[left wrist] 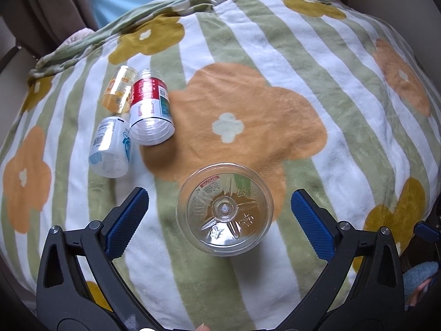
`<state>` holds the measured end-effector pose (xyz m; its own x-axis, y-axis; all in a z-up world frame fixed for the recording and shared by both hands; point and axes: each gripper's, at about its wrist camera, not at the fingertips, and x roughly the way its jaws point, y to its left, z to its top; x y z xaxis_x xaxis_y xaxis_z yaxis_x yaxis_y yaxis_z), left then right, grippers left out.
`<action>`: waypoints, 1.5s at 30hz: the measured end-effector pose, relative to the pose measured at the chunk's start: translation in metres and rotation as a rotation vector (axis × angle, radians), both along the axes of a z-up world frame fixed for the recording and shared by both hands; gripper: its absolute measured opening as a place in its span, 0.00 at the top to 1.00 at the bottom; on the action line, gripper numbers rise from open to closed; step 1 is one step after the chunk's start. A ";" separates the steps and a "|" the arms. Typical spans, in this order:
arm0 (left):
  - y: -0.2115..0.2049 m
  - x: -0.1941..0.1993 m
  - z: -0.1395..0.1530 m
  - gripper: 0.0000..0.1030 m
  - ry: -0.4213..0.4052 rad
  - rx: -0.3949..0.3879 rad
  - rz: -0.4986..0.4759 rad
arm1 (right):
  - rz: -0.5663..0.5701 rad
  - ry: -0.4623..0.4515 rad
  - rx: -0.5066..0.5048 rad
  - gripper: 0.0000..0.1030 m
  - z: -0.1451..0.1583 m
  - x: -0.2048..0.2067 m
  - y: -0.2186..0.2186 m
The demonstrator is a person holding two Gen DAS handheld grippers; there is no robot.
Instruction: Flip cup upside down
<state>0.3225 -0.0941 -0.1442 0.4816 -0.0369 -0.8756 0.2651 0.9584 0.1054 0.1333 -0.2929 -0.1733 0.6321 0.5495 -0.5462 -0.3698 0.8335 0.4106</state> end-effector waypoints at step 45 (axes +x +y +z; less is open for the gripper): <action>0.101 -0.312 0.152 0.00 -0.797 -0.234 0.145 | -0.492 -0.541 -0.350 0.02 0.168 -0.149 0.069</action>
